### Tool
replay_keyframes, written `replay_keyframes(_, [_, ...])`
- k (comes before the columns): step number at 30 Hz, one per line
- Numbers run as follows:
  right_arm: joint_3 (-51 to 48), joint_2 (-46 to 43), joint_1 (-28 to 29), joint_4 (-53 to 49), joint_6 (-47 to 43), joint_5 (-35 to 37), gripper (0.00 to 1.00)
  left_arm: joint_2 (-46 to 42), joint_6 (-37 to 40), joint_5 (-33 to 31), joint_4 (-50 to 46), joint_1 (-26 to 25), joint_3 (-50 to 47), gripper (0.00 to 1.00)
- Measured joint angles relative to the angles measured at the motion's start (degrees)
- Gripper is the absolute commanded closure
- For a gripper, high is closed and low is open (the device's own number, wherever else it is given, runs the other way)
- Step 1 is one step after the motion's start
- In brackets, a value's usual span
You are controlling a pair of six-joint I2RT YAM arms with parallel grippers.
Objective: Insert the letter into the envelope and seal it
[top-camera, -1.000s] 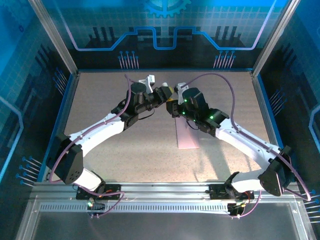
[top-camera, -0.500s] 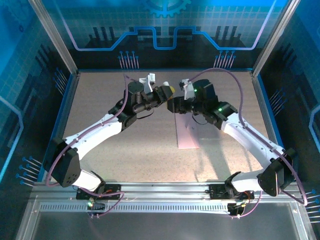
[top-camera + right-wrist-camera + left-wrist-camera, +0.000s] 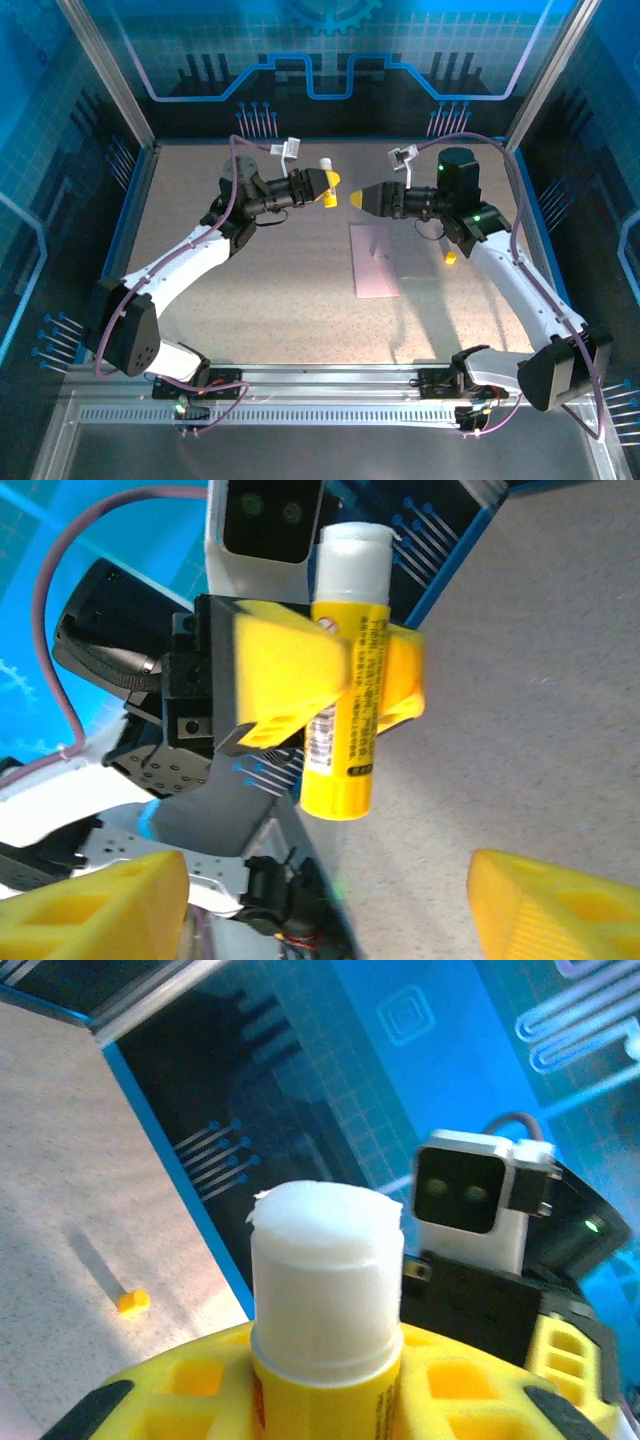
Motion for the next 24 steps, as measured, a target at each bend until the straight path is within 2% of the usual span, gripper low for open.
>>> replay_keyframes(6, [-2.1,2.7,0.8,6.8,5.0,-2.1,0.38,0.3,0.1,2.8,2.2,0.0,0.0,1.00])
replay_keyframes(15, [-2.1,5.5,5.4,12.0,7.4,-3.0,0.48,1.7,-2.1,2.8,7.5,0.0,-0.3,1.00])
replay_keyframes(24, [-2.1,7.3,6.5,17.3,10.7,-3.1,0.69,2.7,-4.0,2.6,10.1,0.0,-0.3,1.00])
